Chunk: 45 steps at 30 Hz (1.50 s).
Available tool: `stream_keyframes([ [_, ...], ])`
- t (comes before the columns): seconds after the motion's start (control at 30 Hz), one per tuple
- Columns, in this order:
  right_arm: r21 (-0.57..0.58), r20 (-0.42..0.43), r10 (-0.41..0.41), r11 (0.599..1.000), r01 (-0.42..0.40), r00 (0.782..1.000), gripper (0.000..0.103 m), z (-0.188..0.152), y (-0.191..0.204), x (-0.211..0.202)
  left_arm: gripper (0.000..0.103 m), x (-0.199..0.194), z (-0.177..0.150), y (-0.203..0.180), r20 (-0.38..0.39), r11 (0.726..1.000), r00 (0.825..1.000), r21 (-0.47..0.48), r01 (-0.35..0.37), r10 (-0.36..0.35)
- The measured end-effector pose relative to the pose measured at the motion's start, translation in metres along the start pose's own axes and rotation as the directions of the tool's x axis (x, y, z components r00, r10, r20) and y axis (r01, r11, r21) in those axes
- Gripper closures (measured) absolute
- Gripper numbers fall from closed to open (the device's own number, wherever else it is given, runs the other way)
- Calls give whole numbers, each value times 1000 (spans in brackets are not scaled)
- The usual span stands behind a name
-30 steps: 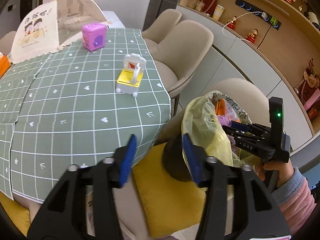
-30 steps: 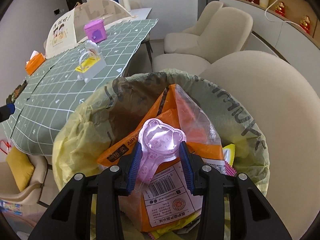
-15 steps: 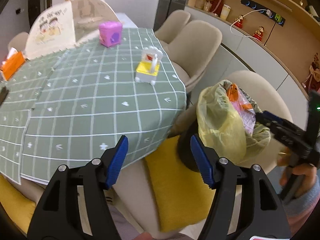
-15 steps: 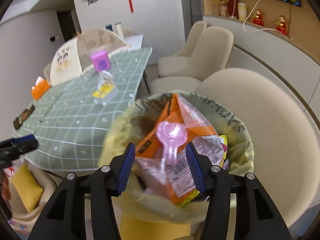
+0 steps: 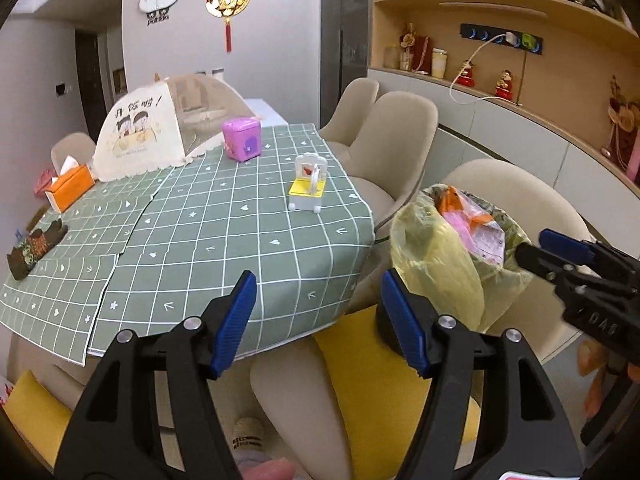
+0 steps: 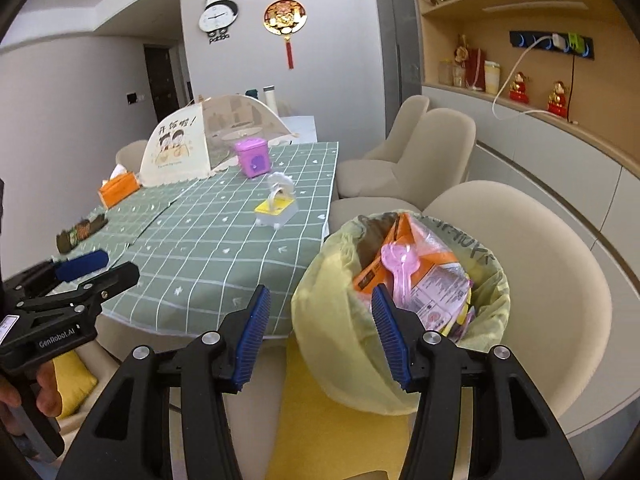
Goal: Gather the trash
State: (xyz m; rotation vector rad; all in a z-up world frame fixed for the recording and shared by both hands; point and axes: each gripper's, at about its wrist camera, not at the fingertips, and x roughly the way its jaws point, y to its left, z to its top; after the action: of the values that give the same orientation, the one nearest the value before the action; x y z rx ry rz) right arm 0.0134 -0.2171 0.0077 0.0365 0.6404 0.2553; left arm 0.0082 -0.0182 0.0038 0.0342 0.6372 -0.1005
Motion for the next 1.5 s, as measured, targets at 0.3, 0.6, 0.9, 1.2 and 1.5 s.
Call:
stream_keyframes([
  [0.3, -7, 26, -7, 1000, 7, 1000, 53, -23, 11, -6, 41, -8, -16, -21, -14, 999, 1000, 40, 5, -4],
  [0.6, 24, 52, -28, 999, 27, 998, 53, -27, 14, -14, 41, -21, -17, -19, 26, 999, 999, 29, -41, 40],
  [0.9, 24, 56, -21, 1000, 19, 998, 53, -28, 17, -15, 41, -22, -17, -14, 25, 998, 998, 11, -66, 66],
  [1.2, 26, 56, -16, 1000, 14, 998, 53, -29, 16, -16, 41, -22, -19, -11, 18, 997, 997, -3, -75, 75],
  [1.5, 25, 53, -17, 1000, 16, 998, 53, -29, 17, -17, 41, -24, -21, -11, 24, 998, 997, 1, -70, 70],
])
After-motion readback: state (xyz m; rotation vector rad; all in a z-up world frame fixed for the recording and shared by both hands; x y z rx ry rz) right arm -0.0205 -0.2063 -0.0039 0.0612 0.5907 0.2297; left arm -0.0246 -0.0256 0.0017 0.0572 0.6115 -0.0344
